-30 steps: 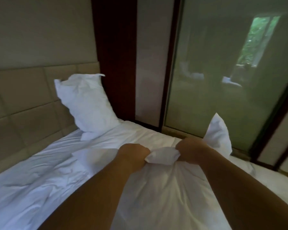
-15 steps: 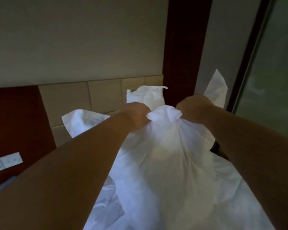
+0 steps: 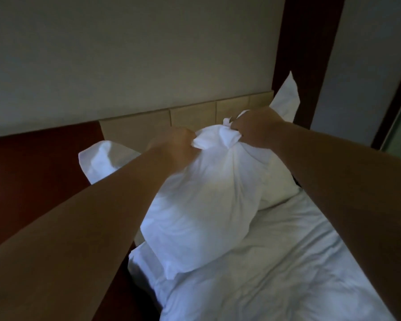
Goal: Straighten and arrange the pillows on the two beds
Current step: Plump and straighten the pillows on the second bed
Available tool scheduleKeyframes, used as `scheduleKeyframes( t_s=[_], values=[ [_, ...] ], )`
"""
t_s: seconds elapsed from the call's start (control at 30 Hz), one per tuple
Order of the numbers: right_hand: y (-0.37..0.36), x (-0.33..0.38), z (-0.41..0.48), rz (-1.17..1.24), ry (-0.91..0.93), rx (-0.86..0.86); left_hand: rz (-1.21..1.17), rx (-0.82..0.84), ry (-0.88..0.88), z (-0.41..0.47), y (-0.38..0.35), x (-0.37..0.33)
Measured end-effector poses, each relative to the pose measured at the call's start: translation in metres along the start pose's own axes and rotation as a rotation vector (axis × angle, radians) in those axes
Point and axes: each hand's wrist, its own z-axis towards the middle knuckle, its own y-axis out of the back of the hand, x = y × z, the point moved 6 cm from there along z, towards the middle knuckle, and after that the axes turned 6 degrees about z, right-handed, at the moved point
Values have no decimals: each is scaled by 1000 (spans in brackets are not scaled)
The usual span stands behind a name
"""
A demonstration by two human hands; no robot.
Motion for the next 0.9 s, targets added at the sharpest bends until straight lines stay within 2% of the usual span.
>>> scheduleKeyframes(
  t_s=[0.27,0.4,0.47,0.6,0.73,0.9],
  values=[
    [-96,45,83,31,98,244,-31,163,27,60,-75,86],
    [-144,37,140,39,113,265,90,212,20,120,-104,113],
    [-159,25,171,54,96,290,77,238,23,159,-110,124],
    [-197,8,240,190,38,386,89,259,46,232,-130,153],
    [-254,10,295,317,62,375,110,287,117,285,-171,195],
    [-330,20,335,605,-36,317,103,254,196,308,-214,248]
  ],
)
